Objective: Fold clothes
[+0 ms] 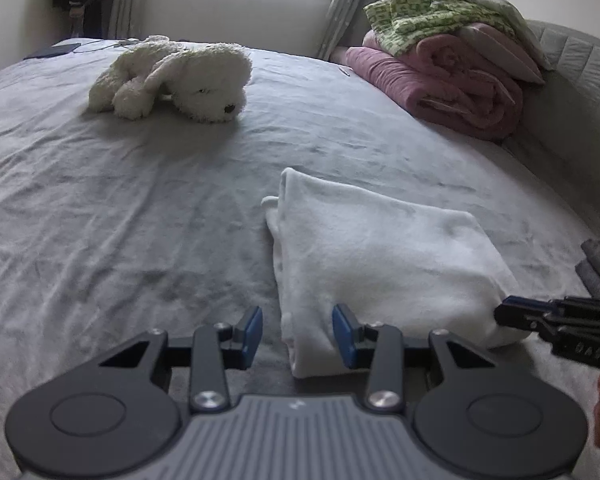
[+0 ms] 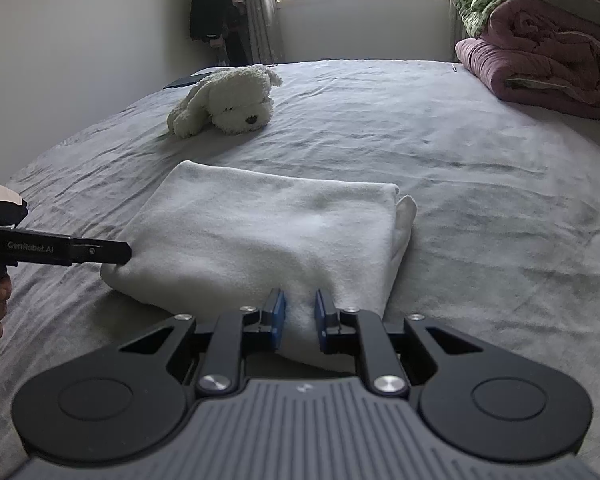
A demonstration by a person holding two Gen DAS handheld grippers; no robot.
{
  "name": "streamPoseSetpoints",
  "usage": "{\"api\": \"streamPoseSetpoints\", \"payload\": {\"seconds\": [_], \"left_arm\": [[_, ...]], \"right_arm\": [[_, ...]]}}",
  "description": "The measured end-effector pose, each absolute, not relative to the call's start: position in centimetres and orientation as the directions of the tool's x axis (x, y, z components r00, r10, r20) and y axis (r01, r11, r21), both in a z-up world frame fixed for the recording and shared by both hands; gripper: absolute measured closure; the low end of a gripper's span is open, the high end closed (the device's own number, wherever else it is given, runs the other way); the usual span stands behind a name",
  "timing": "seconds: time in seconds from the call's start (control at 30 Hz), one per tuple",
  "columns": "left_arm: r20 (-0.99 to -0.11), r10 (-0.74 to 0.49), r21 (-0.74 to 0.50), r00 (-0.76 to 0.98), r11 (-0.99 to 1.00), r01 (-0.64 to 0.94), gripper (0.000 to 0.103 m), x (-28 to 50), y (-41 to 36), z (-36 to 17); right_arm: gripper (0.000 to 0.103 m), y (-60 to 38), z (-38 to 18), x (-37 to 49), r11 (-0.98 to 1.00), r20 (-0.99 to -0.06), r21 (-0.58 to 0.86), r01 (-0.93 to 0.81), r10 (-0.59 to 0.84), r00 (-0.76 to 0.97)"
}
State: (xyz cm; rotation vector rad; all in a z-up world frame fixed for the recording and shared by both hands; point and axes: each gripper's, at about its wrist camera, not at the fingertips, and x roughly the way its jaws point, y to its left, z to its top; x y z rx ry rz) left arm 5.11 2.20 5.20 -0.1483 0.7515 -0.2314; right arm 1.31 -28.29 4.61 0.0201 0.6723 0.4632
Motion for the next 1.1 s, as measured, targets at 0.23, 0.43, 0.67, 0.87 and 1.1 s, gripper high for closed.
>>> {"api": "streamPoseSetpoints", "payload": {"seconds": [0.23,0.43,0.67,0.87,1.1], "left_arm": [[-0.665,-0.247,-0.197,0.705,0.968,0.153,0.061,5.2,1.9,5.2],[-0.668,-0.242,-0.196,0.704,0.97,0.147,0.056,5.7,2.0,5.0],[-0.667,-0.27,-0.252,0.694,0.959,0.131,0.056,5.7,2.7,5.7],[-0.633,-0.372,-0.459,0.679,0.887,0.058,0.059,5.2,5.3,6.2],[-0.613,-0.468,-0.585,0.637,0.811,0.034,0.048,4.4,5.5,6.0]], "right_arm": [[0.087,-29.0,5.2,0.8,0.924,-0.606,0.155,-0.351,0.369,0.705],[0.088,-29.2,4.5,1.6,0.926,-0.62,0.154,-0.345,0.363,0.696],[0.087,-29.6,4.8,1.4,0.921,-0.611,0.167,-0.351,0.376,0.696],[0.051,-32.5,6.0,1.2,0.909,-0.592,0.335,-0.246,0.407,0.696],[0.037,-36.5,4.2,1.4,0.741,-0.55,0.667,-0.079,0.561,0.618]]}}
